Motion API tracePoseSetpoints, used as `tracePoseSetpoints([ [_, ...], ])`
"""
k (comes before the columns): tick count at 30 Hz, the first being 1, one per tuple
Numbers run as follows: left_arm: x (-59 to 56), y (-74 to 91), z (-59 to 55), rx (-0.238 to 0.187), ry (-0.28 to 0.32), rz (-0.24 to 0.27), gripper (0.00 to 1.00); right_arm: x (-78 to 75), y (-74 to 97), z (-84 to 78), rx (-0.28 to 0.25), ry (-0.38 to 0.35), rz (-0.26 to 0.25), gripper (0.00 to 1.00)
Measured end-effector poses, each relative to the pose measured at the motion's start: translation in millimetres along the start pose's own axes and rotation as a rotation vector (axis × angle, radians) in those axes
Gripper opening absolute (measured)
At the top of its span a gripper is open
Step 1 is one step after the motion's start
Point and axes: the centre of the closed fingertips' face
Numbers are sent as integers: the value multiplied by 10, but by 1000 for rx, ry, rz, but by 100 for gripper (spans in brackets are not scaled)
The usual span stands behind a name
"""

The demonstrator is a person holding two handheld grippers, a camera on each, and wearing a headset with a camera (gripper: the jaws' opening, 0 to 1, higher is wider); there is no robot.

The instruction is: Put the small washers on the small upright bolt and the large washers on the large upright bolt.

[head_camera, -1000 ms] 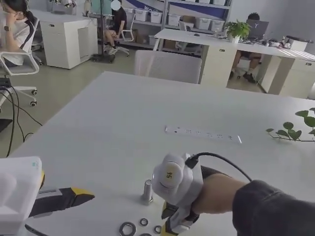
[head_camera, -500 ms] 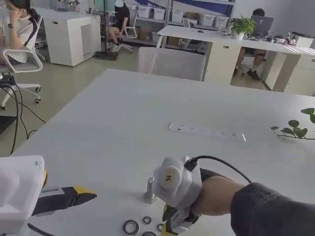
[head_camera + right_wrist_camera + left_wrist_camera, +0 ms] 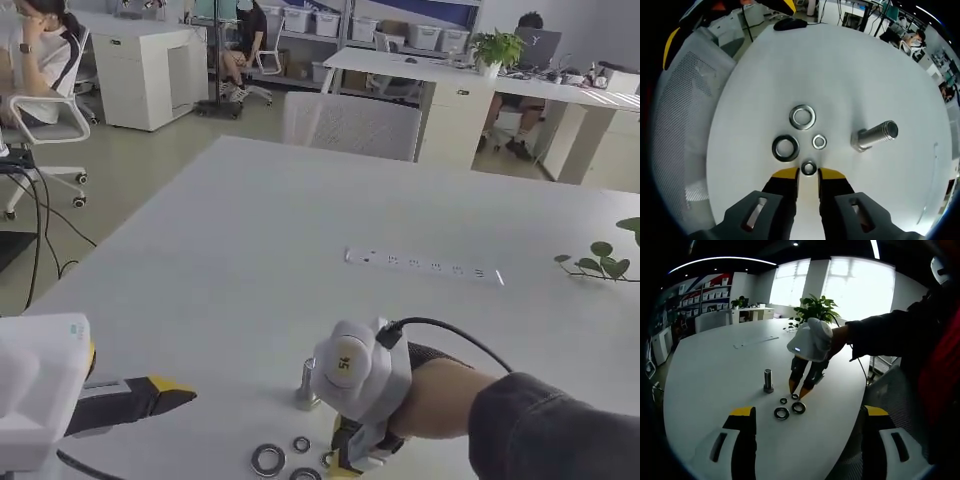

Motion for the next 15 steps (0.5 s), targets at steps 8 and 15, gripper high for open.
tracePoseSetpoints([
  [8,-6,-9,2,1,0,-1,87,-10,2,0,0,4,-5,15],
  [15,0,-5,2,2,0,-1,87,-17,1,5,-2,2,-6,14],
])
Point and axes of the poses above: the centre of the closed fingertips' face, and the gripper's own axes: y roughly backward along the fingers, x roughly to its left, z roughly out of its top, and after that the axes turned 3 degrees about -z, right-handed
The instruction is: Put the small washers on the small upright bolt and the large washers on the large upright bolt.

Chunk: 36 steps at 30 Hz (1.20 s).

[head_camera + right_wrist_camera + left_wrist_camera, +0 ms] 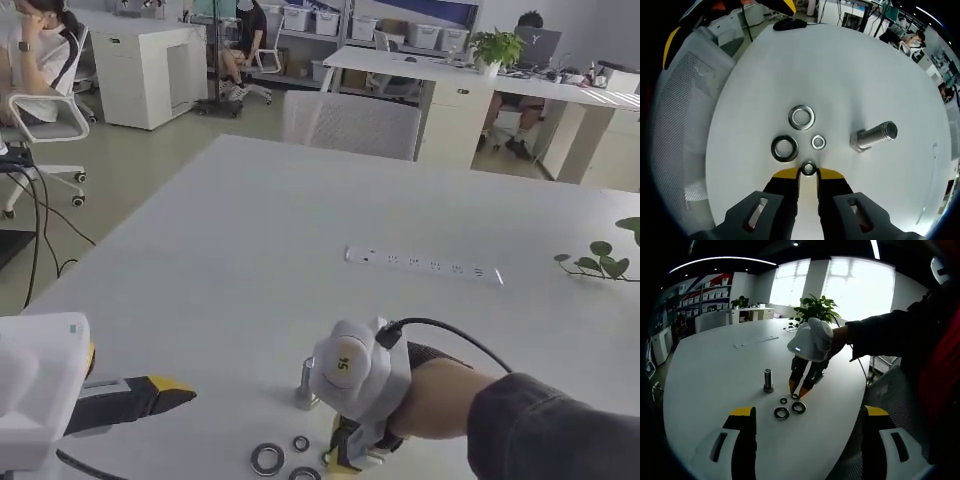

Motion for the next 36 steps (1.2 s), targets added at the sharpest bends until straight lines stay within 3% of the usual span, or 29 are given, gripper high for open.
tracePoseSetpoints([
  [13,-3,-22,5,2,-2,-8,87,42,18,-21,2,-8,1,14],
  [36,-61,-105,31,8,-19,-38,86,162,251,-455,15,-97,-24,14],
])
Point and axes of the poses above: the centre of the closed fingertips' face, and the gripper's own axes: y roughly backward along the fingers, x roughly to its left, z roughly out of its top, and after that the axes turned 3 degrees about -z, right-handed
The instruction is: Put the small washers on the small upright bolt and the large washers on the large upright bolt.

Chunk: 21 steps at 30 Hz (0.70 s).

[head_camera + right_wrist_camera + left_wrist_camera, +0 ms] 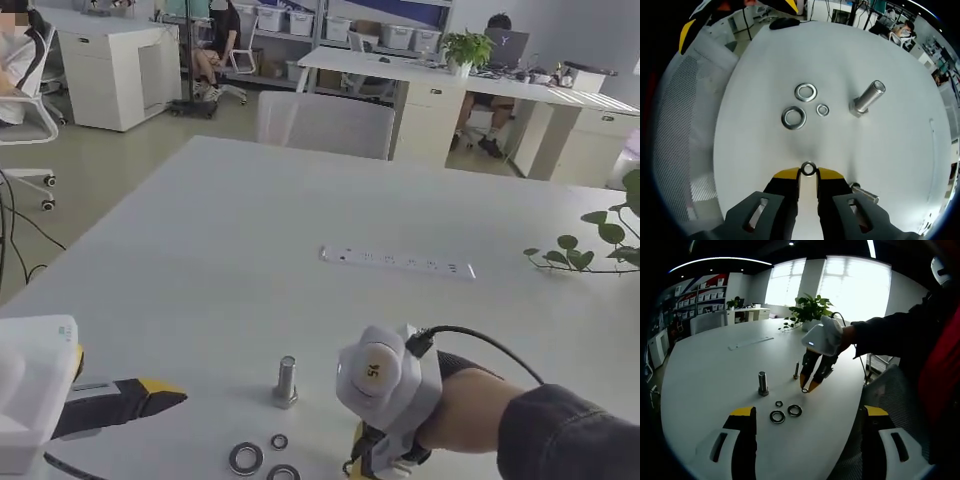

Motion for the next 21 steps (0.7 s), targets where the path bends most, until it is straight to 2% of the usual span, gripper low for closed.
tracePoseSetpoints([
  [12,-35,-26,24,2,-8,-12,86,-108,160,-304,6,-81,-36,13],
  [21,-43,-39,40,4,-12,-13,86,-202,244,-422,-2,-126,-63,13],
])
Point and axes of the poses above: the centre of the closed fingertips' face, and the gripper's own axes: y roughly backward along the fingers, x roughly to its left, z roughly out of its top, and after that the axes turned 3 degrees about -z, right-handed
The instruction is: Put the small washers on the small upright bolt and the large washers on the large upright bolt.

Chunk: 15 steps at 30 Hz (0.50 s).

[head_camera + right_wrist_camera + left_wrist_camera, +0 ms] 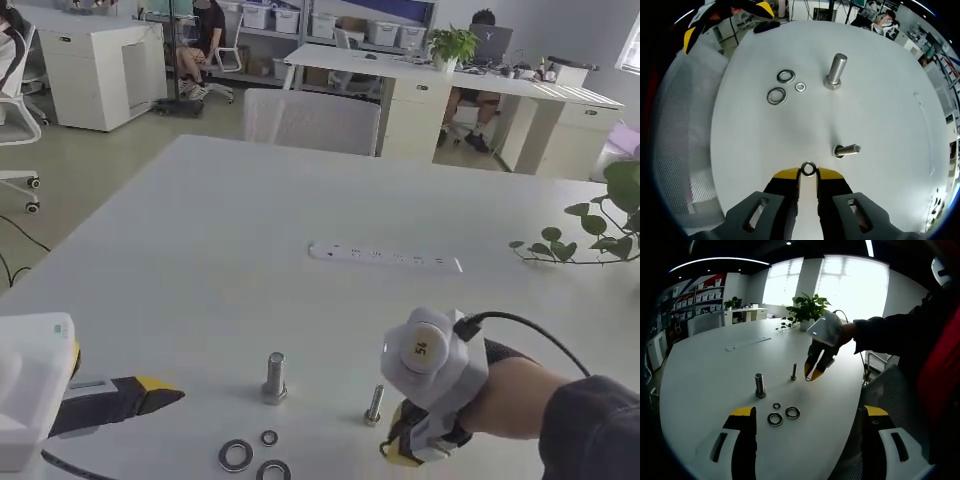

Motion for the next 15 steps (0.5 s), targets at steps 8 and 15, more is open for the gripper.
tracePoseSetpoints([
  [8,-10,-21,4,4,-1,-1,86,-72,51,-38,-6,-14,-16,13],
  [15,-22,-30,16,0,-2,-2,86,-140,197,-4,-8,-5,-40,13],
])
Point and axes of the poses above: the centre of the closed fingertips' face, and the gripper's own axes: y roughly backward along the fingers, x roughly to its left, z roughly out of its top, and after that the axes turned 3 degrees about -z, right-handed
